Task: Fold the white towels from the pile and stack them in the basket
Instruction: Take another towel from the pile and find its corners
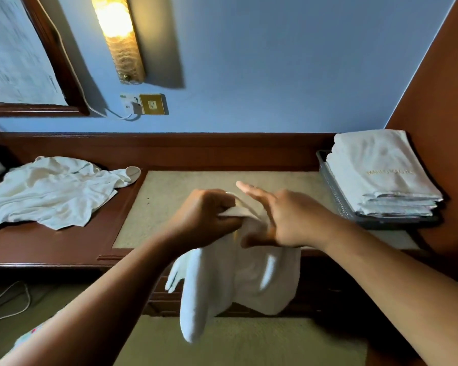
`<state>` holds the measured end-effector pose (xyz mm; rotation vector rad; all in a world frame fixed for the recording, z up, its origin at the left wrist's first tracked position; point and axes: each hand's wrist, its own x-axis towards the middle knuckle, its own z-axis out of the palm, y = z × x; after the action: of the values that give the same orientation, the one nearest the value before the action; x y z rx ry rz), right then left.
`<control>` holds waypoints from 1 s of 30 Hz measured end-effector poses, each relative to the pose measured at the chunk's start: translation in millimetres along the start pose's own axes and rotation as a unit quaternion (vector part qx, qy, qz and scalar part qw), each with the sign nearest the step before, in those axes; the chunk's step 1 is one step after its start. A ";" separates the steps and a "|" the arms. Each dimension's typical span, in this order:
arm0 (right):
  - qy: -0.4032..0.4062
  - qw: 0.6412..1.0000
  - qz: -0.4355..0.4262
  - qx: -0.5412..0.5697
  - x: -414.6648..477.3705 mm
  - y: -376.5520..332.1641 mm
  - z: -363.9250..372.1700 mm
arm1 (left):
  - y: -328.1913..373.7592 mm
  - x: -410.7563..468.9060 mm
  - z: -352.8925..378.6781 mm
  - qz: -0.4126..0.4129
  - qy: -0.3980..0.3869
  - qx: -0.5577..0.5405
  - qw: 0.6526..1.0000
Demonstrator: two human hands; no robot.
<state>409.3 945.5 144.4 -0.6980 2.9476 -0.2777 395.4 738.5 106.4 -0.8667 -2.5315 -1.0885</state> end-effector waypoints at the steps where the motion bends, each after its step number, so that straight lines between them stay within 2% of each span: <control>1: -0.002 1.000 -0.014 0.021 0.3 1.0 4.3 | 5.1 2.1 -2.6 0.016 -0.019 0.004 1.000; 3: 0.008 0.999 -0.015 0.049 0.9 7.6 7.4 | 7.0 5.1 -6.7 0.037 -0.045 0.027 0.998; 5: 0.056 0.996 -0.003 0.063 -1.2 17.4 5.2 | -2.4 6.3 -8.0 0.040 -0.067 0.066 0.995; 10: 0.139 0.987 0.004 0.085 -9.2 31.8 -13.3 | -63.8 -22.1 1.1 -0.066 -0.171 0.130 0.974; 12: 0.143 0.985 0.023 0.092 -12.9 41.6 -17.3 | -98.0 -47.3 1.6 -0.100 -0.173 0.158 0.967; 15: 0.107 0.990 0.048 0.076 -18.2 50.9 -13.7 | -133.2 -79.0 -4.1 -0.145 -0.170 0.213 0.951; 21: 0.065 0.993 0.077 0.062 -23.6 59.3 4.2 | -158.2 -112.2 -29.8 -0.118 -0.053 0.211 0.969; 23: 0.061 0.993 0.076 0.060 -25.2 58.7 7.0 | -159.6 -117.1 -35.0 -0.114 -0.072 0.212 0.968; 26: 0.055 0.995 0.050 0.062 -26.6 47.1 8.3 | -136.1 -115.5 -20.7 -0.182 -0.197 0.176 0.947; 27: 0.050 0.996 0.037 0.060 -26.7 41.4 7.2 | -123.9 -112.7 -12.3 -0.185 -0.213 0.146 0.948; 30: 0.036 0.999 0.009 0.037 -26.3 23.2 2.8 | -79.5 -99.6 17.0 -0.153 -0.165 0.043 0.973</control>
<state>423.0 977.3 138.5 -0.6651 2.9921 -0.4181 425.6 665.4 5.0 -0.6978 -3.0444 -0.9731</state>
